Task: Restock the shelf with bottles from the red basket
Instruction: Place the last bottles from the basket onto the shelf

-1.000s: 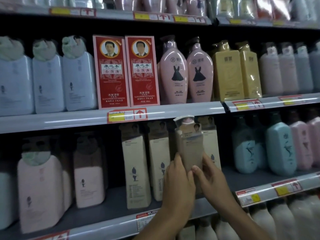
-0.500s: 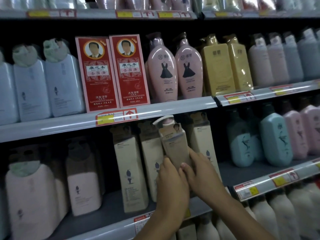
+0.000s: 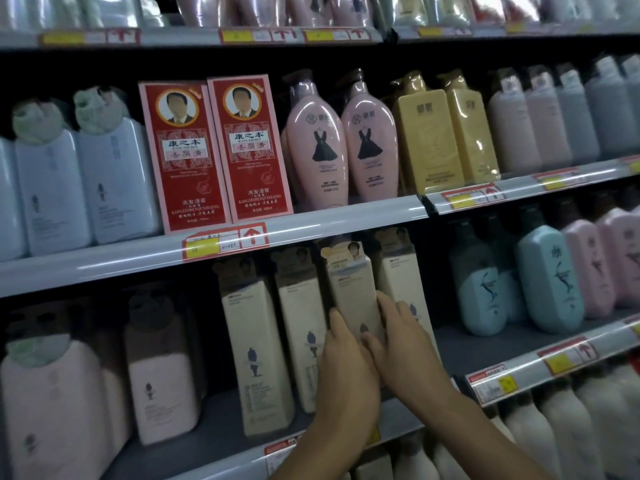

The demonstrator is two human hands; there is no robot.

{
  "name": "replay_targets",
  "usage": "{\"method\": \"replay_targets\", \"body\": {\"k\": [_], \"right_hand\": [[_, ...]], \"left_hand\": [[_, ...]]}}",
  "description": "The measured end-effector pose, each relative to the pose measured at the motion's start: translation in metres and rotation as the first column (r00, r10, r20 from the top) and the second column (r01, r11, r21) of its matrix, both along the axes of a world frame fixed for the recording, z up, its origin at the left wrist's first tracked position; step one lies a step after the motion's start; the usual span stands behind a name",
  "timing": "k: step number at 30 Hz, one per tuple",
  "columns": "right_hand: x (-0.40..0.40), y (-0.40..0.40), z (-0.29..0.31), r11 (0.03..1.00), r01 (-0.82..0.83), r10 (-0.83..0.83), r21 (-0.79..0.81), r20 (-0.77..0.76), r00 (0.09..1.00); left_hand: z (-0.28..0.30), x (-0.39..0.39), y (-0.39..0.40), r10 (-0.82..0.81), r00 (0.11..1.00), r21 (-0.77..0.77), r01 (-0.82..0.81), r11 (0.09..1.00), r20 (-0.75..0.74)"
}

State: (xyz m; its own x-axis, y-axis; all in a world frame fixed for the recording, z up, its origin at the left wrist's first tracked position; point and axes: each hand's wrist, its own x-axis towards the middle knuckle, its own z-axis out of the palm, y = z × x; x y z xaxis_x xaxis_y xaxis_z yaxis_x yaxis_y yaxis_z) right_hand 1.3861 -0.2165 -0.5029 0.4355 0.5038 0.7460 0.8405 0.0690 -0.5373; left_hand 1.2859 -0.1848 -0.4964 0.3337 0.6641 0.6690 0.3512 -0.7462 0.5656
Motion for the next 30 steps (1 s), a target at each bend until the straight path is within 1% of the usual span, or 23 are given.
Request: {"method": "replay_targets", "body": {"k": [2,5,9,11,13,15,18,20,23,24,25,26,27,28,30], "right_hand": [[0.002,0.002,0.0,1.0,-0.013,0.013,0.024,-0.011,1.0],[0.006,0.005,-0.001,0.999,-0.034,0.035,0.018,-0.056,0.998],[0.009,0.007,-0.006,0.999,-0.041,0.04,-0.017,-0.056,0.998],[0.009,0.008,-0.008,0.999,-0.051,0.05,-0.018,-0.061,0.997],[0.009,0.01,-0.01,0.998,-0.054,0.053,-0.01,-0.076,0.996],[0.007,0.011,-0.014,0.999,-0.047,0.046,-0.01,-0.09,0.995],[0.006,0.012,-0.015,0.999,-0.041,0.039,-0.015,-0.097,0.994],[0.005,0.013,-0.014,0.999,-0.034,0.03,-0.034,-0.1,0.995],[0.004,0.012,-0.01,0.997,-0.051,0.043,-0.06,-0.138,0.99],[0.002,0.01,-0.01,0.996,-0.075,0.066,-0.056,-0.16,0.985],[0.001,0.008,-0.01,0.994,-0.097,0.087,-0.049,-0.176,0.98],[0.002,0.006,-0.01,0.993,-0.103,0.092,-0.051,-0.188,0.978],[0.002,0.005,-0.01,0.994,-0.1,0.089,-0.052,-0.191,0.978],[0.002,0.003,-0.009,0.994,-0.097,0.085,-0.048,-0.198,0.976],[0.004,0.001,-0.008,0.995,-0.092,0.082,-0.035,-0.219,0.972]], "left_hand": [[0.0,-0.003,-0.002,-0.015,1.0,-0.016,0.015,1.0,-0.003],[0.001,-0.007,-0.007,-0.05,0.999,0.008,0.05,0.999,0.018],[-0.005,-0.003,0.0,-0.02,0.999,-0.01,0.02,1.0,-0.027],[-0.008,0.0,0.006,-0.018,1.0,-0.025,0.017,1.0,-0.024],[-0.011,-0.001,0.007,-0.047,0.999,-0.011,0.048,0.999,0.016],[-0.014,-0.002,0.004,-0.078,0.997,-0.034,0.078,0.996,0.024],[-0.027,-0.003,0.007,-0.131,0.991,-0.044,0.131,0.99,0.002],[-0.031,-0.004,0.011,-0.128,0.992,-0.048,0.127,0.991,-0.016],[-0.029,-0.002,-0.003,-0.243,0.967,-0.098,0.235,0.967,-0.077],[-0.03,0.0,-0.008,-0.273,0.958,-0.083,0.266,0.96,-0.086],[-0.034,0.001,-0.011,-0.269,0.961,-0.047,0.266,0.963,-0.06],[-0.038,0.001,-0.012,-0.23,0.973,-0.006,0.23,0.973,0.004],[-0.042,0.001,-0.011,-0.192,0.978,-0.006,0.194,0.981,0.083],[-0.044,0.003,-0.009,-0.157,0.98,0.019,0.156,0.988,0.12],[-0.042,0.008,-0.008,-0.131,0.984,-0.006,0.133,0.991,0.119]]}}
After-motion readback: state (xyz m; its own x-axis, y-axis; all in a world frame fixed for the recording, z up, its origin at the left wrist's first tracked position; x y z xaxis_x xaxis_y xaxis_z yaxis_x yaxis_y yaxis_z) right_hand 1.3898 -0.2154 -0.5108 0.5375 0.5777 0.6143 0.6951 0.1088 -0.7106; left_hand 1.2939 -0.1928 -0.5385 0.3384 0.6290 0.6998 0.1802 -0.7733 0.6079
